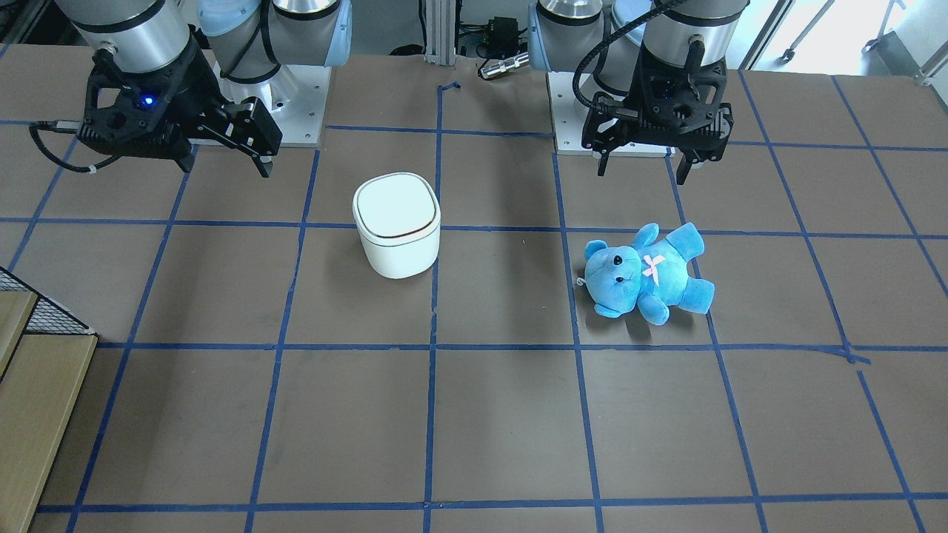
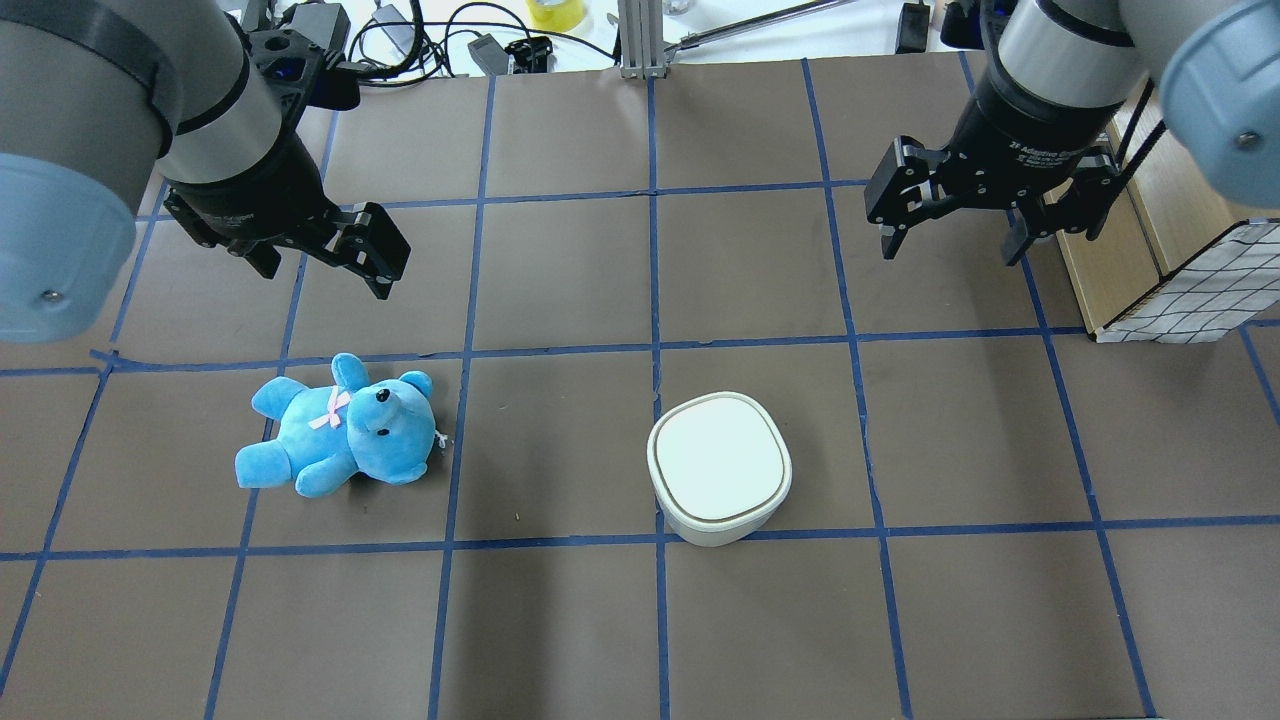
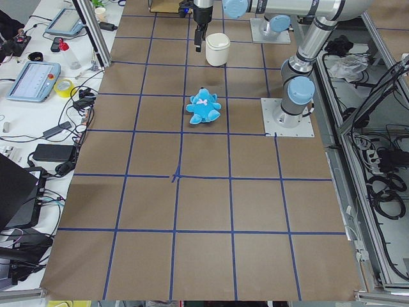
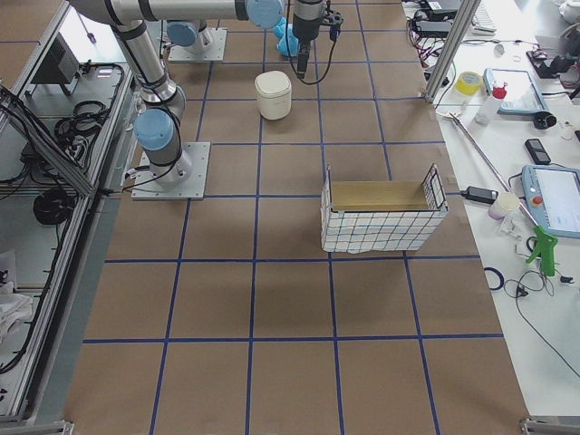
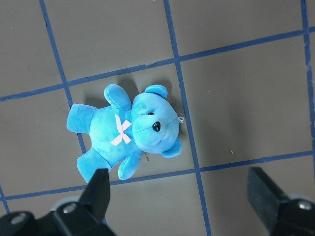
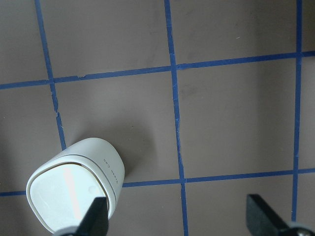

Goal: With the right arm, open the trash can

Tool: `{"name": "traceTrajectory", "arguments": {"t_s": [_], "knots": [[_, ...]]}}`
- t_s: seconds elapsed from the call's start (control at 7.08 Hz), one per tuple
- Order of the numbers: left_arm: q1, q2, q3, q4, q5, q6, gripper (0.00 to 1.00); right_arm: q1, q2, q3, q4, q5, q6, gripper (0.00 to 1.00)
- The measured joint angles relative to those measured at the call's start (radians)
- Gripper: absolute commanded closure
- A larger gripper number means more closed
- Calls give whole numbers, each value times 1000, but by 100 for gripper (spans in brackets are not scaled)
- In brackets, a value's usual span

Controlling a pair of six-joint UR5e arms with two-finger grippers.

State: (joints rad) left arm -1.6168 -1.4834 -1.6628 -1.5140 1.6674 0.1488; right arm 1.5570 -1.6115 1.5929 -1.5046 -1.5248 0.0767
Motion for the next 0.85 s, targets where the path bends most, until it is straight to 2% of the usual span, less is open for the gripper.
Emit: {"name": "traceTrajectory", "arguments": {"t_s": [0.85], "knots": [[0,0,0,0,0,0,0,-2,-1,-7,1,6,-1,0]]}}
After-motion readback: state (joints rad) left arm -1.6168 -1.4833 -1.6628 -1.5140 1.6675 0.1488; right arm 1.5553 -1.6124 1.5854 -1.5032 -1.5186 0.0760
